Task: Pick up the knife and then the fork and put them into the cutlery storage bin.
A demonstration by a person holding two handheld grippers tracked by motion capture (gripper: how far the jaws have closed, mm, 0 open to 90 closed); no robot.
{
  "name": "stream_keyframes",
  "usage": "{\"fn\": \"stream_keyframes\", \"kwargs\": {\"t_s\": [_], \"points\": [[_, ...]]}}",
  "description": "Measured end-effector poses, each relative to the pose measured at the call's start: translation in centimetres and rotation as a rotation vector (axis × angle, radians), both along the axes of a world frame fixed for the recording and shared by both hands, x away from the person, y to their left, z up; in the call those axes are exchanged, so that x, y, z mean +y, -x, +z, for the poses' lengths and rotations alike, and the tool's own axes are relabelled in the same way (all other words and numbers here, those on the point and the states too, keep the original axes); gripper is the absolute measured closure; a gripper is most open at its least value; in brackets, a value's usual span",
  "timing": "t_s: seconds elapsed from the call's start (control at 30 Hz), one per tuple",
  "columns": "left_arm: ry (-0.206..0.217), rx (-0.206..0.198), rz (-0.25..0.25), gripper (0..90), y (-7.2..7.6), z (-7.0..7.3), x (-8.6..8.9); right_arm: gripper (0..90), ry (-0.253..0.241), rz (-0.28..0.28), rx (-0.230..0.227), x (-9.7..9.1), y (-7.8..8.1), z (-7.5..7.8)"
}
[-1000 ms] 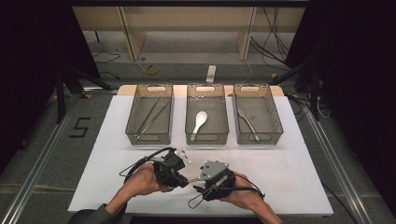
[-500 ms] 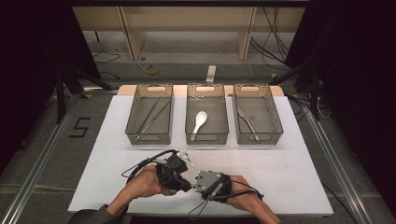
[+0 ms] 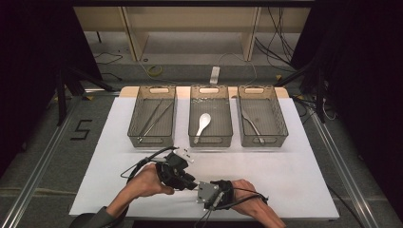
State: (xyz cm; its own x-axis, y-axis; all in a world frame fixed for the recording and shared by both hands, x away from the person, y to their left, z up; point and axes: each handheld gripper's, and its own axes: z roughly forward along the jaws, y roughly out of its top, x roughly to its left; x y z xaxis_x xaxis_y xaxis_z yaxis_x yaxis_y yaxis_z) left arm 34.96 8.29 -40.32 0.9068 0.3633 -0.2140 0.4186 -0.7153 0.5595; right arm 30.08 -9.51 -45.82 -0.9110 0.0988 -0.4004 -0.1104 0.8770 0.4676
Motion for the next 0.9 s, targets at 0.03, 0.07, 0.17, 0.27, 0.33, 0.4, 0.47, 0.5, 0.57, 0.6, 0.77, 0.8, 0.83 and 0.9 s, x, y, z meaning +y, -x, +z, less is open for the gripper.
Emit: {"fn": "stream_keyframes", "kwargs": {"t_s": [0.03,0.07,0.17,0.27,0.33,0.4,0.47,0.5,0.57,0.6,0.77,0.8,0.83,0.9], "points": [[0.008,-0.018,0.017,62.7,0.0,0.1,0.1,87.8,-0.004,-0.009,0.007,-0.1,0.0,0.0],[0.016,-0.035,0.026,59.9,-0.1,0.2,0.2,87.8,-0.003,-0.016,0.010,-0.2,-0.1,0.1],[0.057,-0.074,0.061,55.3,-0.4,0.4,0.8,87.8,-0.010,-0.028,0.007,-0.6,-0.5,0.1],[0.094,-0.096,0.108,46.7,-0.7,0.7,1.4,87.8,-0.003,-0.060,0.014,-1.1,-0.9,-0.1],[0.108,-0.118,0.134,41.7,-0.9,0.9,1.8,87.7,-0.007,-0.077,0.025,-1.4,-1.2,-0.1],[0.125,-0.133,0.160,38.1,-1.1,1.0,2.3,87.7,-0.013,-0.097,0.040,-1.8,-1.4,-0.1],[0.140,-0.141,0.180,35.1,-1.2,1.1,2.8,87.7,-0.015,-0.126,0.043,-2.2,-1.7,-0.1],[0.147,-0.145,0.186,33.7,-1.3,1.1,3.0,87.7,-0.014,-0.139,0.034,-2.4,-1.9,0.0],[0.159,-0.153,0.203,31.1,-1.5,1.0,3.4,87.7,-0.023,-0.159,0.043,-2.8,-2.3,0.0],[0.167,-0.157,0.211,30.3,-1.5,0.9,3.5,87.7,-0.022,-0.166,0.046,-3.1,-2.5,0.1],[0.197,-0.185,0.258,25.8,-1.5,0.9,4.3,87.7,-0.050,-0.241,0.062,-4.1,-3.2,0.4],[0.207,-0.194,0.268,25.0,-1.5,0.9,4.4,87.6,-0.057,-0.254,0.061,-4.3,-3.4,0.5],[0.215,-0.201,0.273,24.3,-1.5,0.9,4.6,87.7,-0.062,-0.266,0.067,-4.6,-3.5,0.6],[0.232,-0.209,0.288,23.3,-1.4,0.8,4.8,87.6,-0.077,-0.292,0.075,-5.1,-3.8,0.8]]}}
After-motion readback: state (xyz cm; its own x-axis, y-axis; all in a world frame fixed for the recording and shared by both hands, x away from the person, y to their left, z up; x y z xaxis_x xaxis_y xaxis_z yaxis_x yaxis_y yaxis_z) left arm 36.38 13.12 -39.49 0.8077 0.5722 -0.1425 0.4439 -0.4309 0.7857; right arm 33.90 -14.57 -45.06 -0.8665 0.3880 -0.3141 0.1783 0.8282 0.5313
